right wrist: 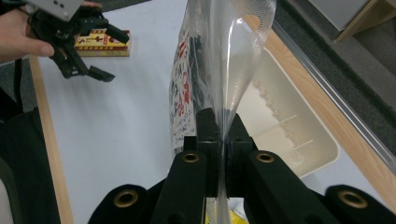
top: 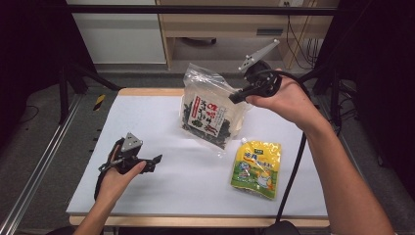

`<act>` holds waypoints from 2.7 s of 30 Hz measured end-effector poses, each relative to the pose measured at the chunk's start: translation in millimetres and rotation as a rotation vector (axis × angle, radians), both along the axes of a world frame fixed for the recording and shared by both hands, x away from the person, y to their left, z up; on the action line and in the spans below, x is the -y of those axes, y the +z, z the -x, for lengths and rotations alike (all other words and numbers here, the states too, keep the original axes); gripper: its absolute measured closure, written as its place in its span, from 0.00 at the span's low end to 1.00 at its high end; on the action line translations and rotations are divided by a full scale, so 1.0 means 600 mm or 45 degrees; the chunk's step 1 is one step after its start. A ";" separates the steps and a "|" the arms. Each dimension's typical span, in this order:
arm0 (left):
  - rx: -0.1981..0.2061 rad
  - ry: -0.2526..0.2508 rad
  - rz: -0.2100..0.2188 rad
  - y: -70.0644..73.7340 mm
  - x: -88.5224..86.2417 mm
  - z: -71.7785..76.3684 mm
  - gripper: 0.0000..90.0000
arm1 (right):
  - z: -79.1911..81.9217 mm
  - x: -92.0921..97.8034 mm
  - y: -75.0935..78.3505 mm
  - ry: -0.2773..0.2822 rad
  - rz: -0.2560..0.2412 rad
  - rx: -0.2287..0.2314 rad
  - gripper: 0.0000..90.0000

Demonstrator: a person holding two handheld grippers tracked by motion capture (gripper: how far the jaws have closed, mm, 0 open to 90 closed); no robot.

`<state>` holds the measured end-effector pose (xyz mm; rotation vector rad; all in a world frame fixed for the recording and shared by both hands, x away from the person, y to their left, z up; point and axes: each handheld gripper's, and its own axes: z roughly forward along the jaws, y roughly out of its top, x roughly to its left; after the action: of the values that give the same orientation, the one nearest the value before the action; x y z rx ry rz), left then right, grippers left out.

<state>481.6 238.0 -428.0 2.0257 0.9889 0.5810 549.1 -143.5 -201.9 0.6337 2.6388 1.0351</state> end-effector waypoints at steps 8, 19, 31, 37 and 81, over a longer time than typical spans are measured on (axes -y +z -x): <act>0.059 0.017 0.002 -0.012 -0.005 0.014 0.10 | -0.009 0.001 0.027 -0.076 -0.022 0.056 0.98; 0.045 0.054 -0.006 -0.023 -0.014 0.014 0.10 | -0.032 0.013 0.047 -0.276 -0.103 0.142 0.98; 0.036 0.063 -0.025 -0.027 -0.017 0.012 0.10 | -0.069 -0.006 0.043 -0.366 -0.081 0.138 0.98; 0.036 0.067 -0.022 -0.027 -0.019 0.010 0.10 | -0.092 -0.029 0.029 -0.383 -0.053 0.113 0.98; 0.033 0.037 -0.040 -0.029 -0.011 0.012 0.10 | -0.164 -0.080 -0.092 -0.408 -0.046 -0.030 0.96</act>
<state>474.2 244.7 -445.1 2.0296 1.0014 0.6403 647.6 -95.7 -257.1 1.0408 2.4326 0.9832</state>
